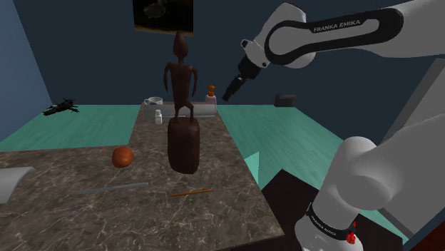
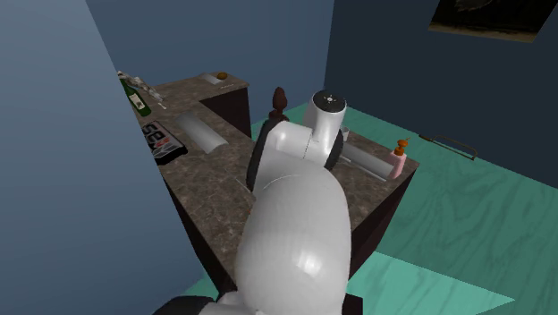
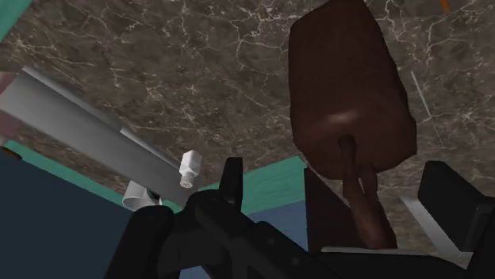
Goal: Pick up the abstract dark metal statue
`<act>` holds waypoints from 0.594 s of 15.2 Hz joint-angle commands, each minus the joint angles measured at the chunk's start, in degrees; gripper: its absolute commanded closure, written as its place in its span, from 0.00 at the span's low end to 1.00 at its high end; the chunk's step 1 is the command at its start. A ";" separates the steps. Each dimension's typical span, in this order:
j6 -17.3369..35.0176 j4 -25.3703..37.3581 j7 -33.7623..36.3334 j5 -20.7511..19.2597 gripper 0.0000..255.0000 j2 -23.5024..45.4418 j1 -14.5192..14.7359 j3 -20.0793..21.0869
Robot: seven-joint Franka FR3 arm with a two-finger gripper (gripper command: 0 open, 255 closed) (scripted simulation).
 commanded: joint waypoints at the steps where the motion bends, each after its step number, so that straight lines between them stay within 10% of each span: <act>1: 8.19 -2.04 -4.80 1.88 0.00 1.70 3.22 -1.63; 5: 22.62 -3.08 -16.46 7.84 0.00 7.34 13.21 -7.57; 9: 35.30 -1.65 -32.77 17.58 0.00 12.39 31.46 -20.22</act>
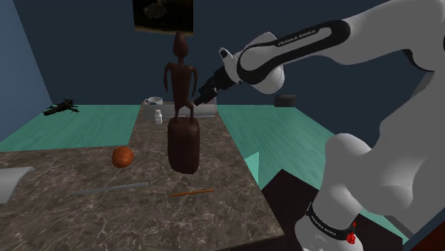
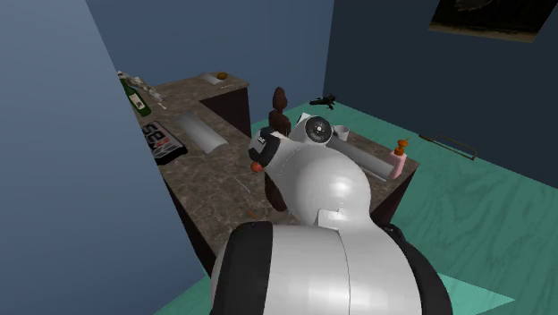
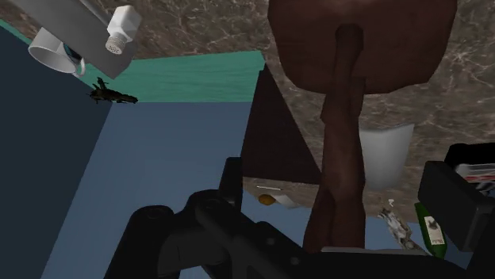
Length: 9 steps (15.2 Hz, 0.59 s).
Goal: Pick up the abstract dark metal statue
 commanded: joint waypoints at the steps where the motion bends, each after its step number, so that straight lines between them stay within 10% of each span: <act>1: 5.75 0.58 -9.03 5.08 0.00 1.22 10.38 -7.63; 9: 12.41 -1.77 -14.97 9.30 0.00 2.16 22.16 -18.39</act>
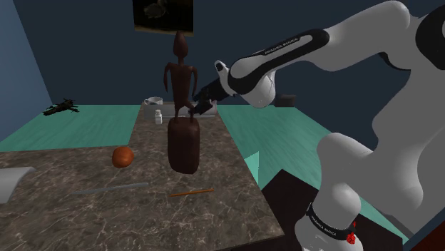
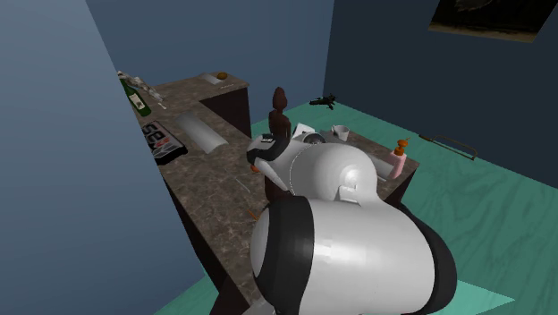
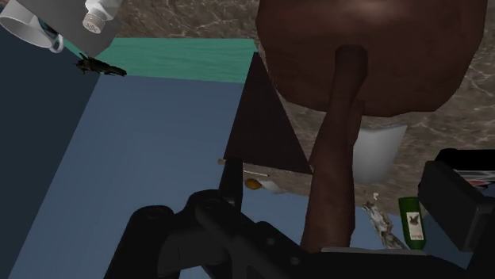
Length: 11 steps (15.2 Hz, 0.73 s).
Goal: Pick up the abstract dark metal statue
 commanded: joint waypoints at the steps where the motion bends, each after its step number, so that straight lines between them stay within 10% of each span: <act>1: 0.79 -0.17 -0.70 0.46 0.00 0.10 1.60 -1.46; 2: 0.91 -0.18 -0.82 0.54 1.00 0.13 1.88 -1.72; 11: 0.79 -0.17 -0.71 0.47 1.00 0.10 1.59 -1.46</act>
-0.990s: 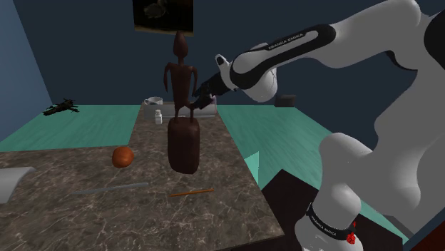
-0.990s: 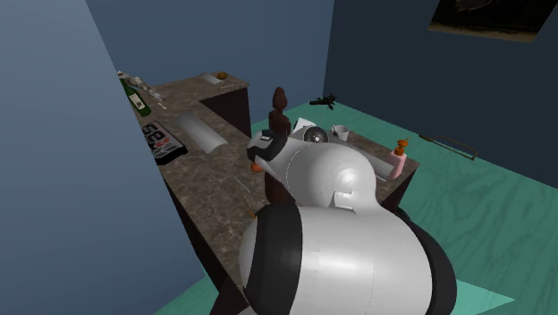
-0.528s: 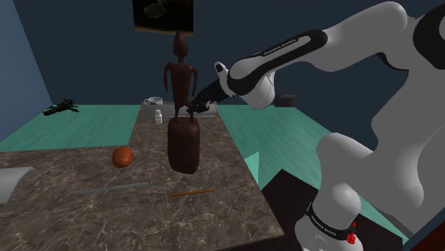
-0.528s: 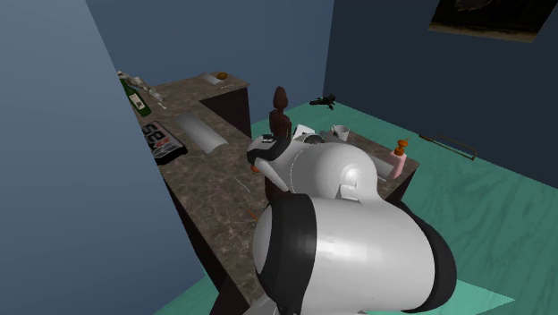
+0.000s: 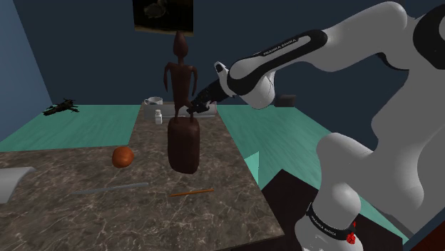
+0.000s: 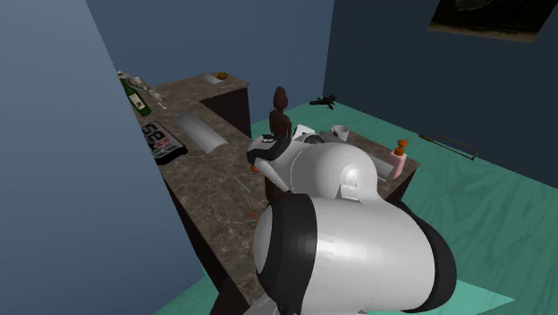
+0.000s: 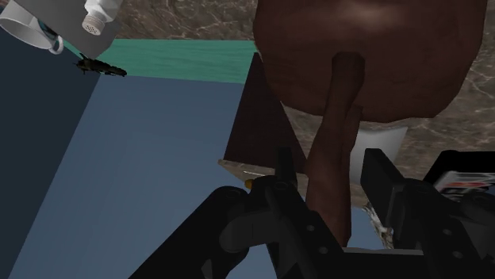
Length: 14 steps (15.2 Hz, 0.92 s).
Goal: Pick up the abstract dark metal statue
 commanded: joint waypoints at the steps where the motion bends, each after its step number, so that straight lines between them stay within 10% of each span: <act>1: -0.95 0.19 0.86 -0.51 1.00 -0.06 -2.03 1.93; 14: -11.95 4.87 10.66 -7.98 1.00 -2.32 -18.13 16.47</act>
